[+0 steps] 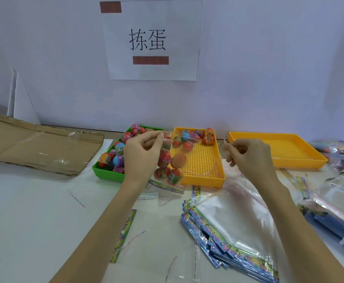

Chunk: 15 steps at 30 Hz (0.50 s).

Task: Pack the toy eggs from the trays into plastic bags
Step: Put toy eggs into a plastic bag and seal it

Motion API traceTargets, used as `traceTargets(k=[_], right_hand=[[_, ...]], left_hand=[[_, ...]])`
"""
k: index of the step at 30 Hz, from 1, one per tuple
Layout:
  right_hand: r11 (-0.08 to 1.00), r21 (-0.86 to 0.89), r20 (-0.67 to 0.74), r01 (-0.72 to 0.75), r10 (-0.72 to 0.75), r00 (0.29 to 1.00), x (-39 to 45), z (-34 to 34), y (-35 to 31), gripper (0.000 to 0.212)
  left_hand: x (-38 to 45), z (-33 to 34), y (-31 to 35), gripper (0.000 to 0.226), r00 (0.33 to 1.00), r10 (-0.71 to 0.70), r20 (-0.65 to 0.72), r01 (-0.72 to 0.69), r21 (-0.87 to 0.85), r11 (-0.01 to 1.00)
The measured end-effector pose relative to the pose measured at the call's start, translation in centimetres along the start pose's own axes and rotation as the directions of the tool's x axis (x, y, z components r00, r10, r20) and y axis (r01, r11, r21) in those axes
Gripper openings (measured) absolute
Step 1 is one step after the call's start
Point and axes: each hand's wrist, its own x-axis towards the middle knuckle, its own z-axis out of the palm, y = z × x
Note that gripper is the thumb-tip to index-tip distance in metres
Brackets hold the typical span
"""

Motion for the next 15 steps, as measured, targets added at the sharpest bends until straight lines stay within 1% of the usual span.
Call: traceTargets(k=[2,4,5,7,10,12,13,15], right_hand=[[1.000,0.016,0.037,-0.013,0.012,0.999,0.1,-0.2,-0.1,0.025],[0.999,0.028,0.104,-0.036,0.033,0.994,0.1,-0.2,-0.6,0.028],[0.996,0.070,0.125,-0.058,0.048,0.991,0.0,-0.1,-0.8,0.032],[0.971,0.209,0.146,-0.118,0.089,0.985,-0.1,0.1,-1.3,0.033],[0.953,0.261,0.180,-0.152,0.107,0.978,-0.3,0.0,-2.1,0.028],[0.911,0.341,0.234,-0.234,0.158,0.959,-0.3,0.0,-2.5,0.023],[0.914,0.310,0.264,-0.260,0.179,0.948,-0.4,-0.1,-2.5,0.020],[0.961,0.095,0.323,-0.258,0.216,0.922,-0.5,0.0,-2.0,0.019]], left_hand=[[-0.1,0.1,0.0,0.015,1.000,0.004,0.014,-0.004,-0.021,1.000],[-0.2,0.2,0.1,0.015,1.000,-0.005,0.026,0.006,-0.036,0.999],[-0.3,0.3,0.1,0.015,0.999,-0.013,0.029,0.014,-0.045,0.999],[-0.4,0.4,0.1,0.015,0.999,-0.035,0.032,0.037,-0.071,0.997],[-0.5,0.6,0.0,0.015,0.998,-0.052,0.036,0.055,-0.087,0.995],[-0.4,0.6,-0.1,0.015,0.998,-0.050,0.046,0.054,-0.076,0.996],[-0.4,0.6,-0.1,0.016,0.998,-0.050,0.049,0.054,-0.076,0.996],[-0.4,0.6,-0.1,0.015,0.998,-0.048,0.048,0.051,-0.077,0.996]])
